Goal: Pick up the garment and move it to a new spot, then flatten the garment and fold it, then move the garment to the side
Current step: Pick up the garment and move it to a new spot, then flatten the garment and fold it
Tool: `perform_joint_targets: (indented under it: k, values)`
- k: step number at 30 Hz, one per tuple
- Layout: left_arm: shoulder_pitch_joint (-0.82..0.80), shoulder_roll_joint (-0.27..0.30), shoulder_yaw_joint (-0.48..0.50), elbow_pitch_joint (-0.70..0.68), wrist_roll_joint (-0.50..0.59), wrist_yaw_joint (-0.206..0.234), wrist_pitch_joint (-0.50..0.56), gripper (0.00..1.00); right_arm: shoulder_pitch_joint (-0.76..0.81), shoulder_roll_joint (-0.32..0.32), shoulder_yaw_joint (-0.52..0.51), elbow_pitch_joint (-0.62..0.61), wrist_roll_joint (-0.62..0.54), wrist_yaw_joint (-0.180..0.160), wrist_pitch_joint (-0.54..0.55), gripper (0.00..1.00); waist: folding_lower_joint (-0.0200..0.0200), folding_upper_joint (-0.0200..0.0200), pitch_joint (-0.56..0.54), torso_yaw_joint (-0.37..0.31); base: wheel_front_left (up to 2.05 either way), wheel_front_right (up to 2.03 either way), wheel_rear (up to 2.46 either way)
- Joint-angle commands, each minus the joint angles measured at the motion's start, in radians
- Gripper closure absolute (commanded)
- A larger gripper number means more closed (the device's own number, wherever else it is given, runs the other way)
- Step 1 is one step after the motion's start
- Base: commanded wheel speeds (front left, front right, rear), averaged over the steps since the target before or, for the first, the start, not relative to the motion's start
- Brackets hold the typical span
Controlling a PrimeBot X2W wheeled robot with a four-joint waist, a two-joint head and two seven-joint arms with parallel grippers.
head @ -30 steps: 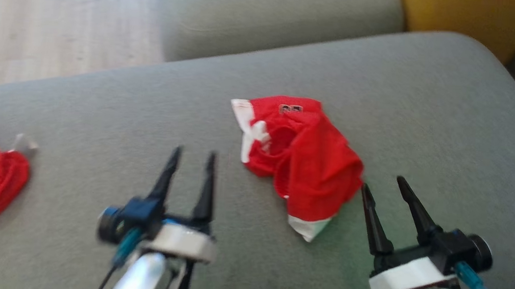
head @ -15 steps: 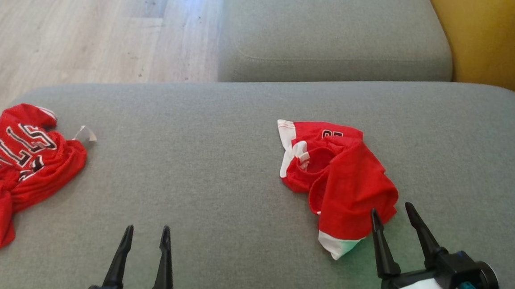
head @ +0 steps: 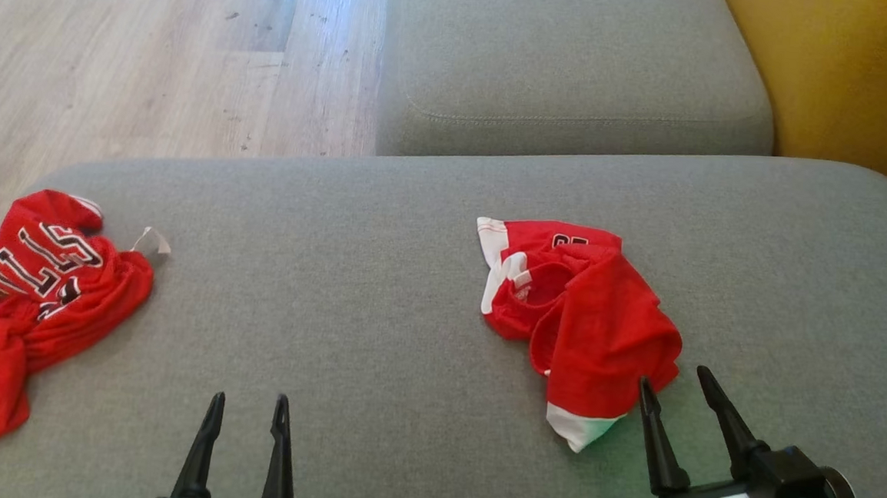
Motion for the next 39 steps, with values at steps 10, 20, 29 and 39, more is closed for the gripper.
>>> perform_joint_targets:
  k: [10,20,29,39]
  values:
    - [-0.030,-0.009,0.027,-0.028,0.023,-0.003,-0.008,0.00,-0.028,-0.003,0.021,-0.025,0.006,-0.001,-0.011,0.00,0.0000,-0.0001,-0.005,-0.012,0.00,0.00,0.00]
    - [-0.054,-0.009,0.005,0.018,0.021,-0.004,-0.008,0.00,-0.033,-0.003,0.025,-0.035,0.004,-0.001,-0.011,0.00,0.0000,-0.0001,0.018,-0.029,0.00,0.00,0.00]
    - [-0.256,-0.009,-0.120,0.147,0.072,-0.063,-0.008,0.00,-0.071,-0.003,0.048,-0.055,-0.017,-0.001,-0.011,0.00,0.0000,-0.0001,0.122,-0.086,0.00,0.00,0.00]
    - [-0.656,-0.008,-0.319,0.492,0.258,-0.170,-0.007,0.00,-0.172,-0.003,0.083,-0.083,-0.027,-0.001,-0.011,0.00,0.0000,-0.0001,0.294,-0.165,0.00,0.00,0.00]
